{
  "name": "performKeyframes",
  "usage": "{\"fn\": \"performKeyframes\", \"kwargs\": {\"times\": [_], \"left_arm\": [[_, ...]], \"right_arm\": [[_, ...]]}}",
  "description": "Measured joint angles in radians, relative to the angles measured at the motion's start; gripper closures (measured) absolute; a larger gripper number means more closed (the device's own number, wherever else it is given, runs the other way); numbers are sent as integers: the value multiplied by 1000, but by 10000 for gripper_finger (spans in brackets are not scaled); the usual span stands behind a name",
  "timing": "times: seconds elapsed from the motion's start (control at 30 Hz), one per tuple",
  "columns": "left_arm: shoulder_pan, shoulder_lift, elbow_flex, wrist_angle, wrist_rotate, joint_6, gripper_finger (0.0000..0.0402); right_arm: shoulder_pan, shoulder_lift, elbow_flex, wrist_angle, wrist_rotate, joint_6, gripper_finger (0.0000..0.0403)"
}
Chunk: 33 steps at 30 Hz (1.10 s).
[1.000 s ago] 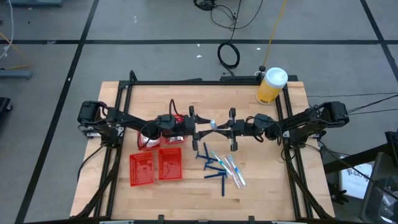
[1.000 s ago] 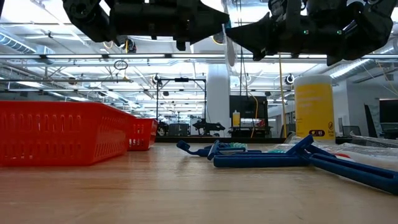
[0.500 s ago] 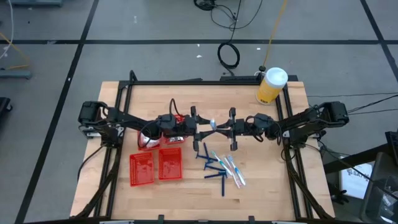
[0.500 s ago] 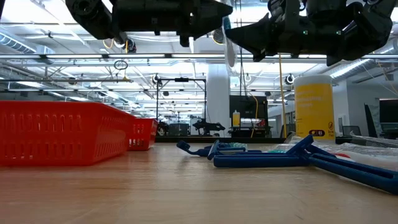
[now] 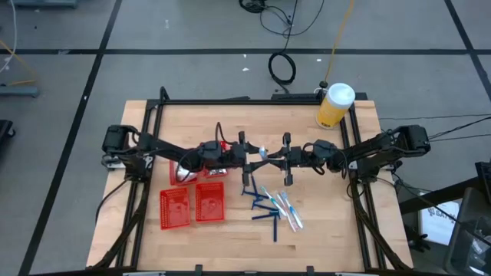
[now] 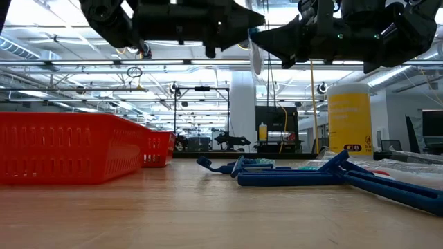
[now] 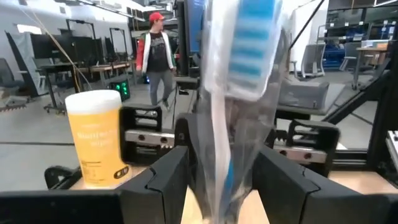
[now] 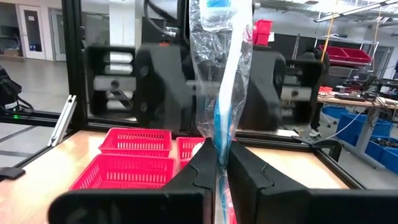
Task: Pick & Place Travel size toiletries
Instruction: Put the blue toothbrush into the bottom left red basket
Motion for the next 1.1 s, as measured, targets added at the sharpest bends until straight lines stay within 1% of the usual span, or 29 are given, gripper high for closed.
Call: {"fn": "performKeyframes", "kwargs": {"times": [0.13,0.3,0.47,0.53,0.63,0.9,1.0,1.1], "left_arm": [[0,43,30,-5,0,3,231],[0,43,35,-5,0,30,231],[-3,-2,34,-68,-1,84,231],[-3,-26,34,-128,-2,84,231],[-3,-48,34,-170,-1,69,231],[-3,-53,34,-169,-2,61,232],[-3,-53,34,-170,-16,61,250],[-3,-53,34,-169,-17,62,298]], "right_arm": [[0,0,0,-2,0,0,390],[0,0,0,-17,0,0,390],[0,0,0,-17,-1,-1,390],[0,0,0,-17,-2,-2,390],[0,0,0,-16,-2,-3,390],[0,0,0,-9,-3,-3,390],[0,0,0,-9,-3,-3,390],[0,0,0,-9,-2,-3,390]]}}
